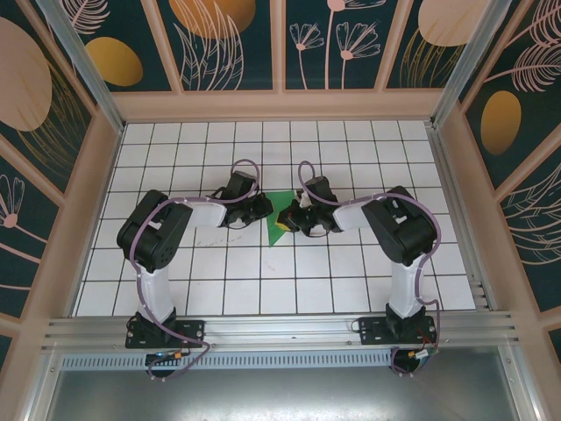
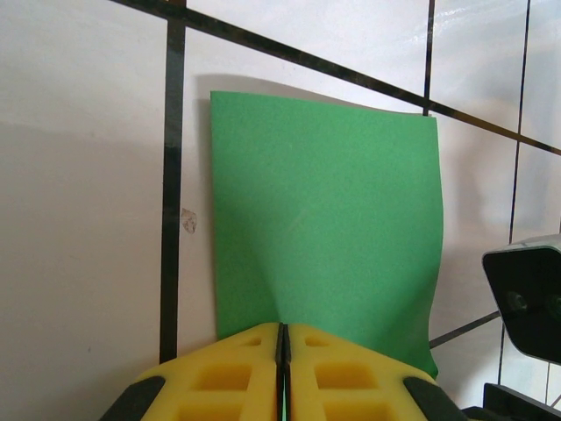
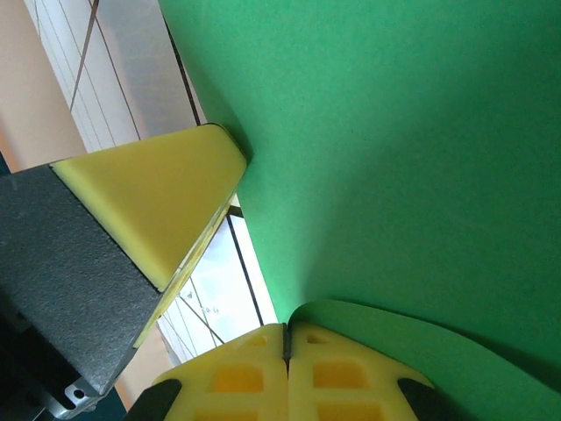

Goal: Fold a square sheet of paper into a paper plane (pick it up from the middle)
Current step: Third fold the triangle at the center of the table.

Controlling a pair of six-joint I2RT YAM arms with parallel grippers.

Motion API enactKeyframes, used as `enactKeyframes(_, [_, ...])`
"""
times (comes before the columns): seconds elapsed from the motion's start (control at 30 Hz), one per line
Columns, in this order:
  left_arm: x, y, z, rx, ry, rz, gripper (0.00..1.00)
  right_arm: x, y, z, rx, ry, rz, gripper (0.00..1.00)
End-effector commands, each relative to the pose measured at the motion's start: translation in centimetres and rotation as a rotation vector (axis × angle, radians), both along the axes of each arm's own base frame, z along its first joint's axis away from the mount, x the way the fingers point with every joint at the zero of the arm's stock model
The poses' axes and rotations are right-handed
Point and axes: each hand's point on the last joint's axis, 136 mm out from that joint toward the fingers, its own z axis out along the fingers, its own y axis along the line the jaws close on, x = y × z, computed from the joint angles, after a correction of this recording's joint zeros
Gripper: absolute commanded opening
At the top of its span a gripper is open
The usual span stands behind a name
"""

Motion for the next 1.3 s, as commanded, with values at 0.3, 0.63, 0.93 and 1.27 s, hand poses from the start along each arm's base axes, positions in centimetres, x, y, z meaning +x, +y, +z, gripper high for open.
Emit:
enactKeyframes(0.3, [-0.9,0.6,-2.1,0.041,0.063,-0.005,0.12,-0.4,0.8,-0.8,-0.011,0.001,0.056,0.02])
enactKeyframes(0.63, [-1.0,0.7,-2.2,0.044,0.066,-0.004,0.12,-0.5,0.8,-1.3,-0.024,0.005,0.06,0.02])
enactKeyframes(0.93, [-0.9,0.6,-2.1,0.041,0.063,-0.004,0.12,-0.5,0.8,-1.8,-0.032,0.007,0.065,0.02])
enactKeyframes(1.27, [-0.9,0.7,-2.0,0.041,0.063,-0.001,0.13,-0.6,0.6,-2.3,-0.048,0.01,0.062,0.02])
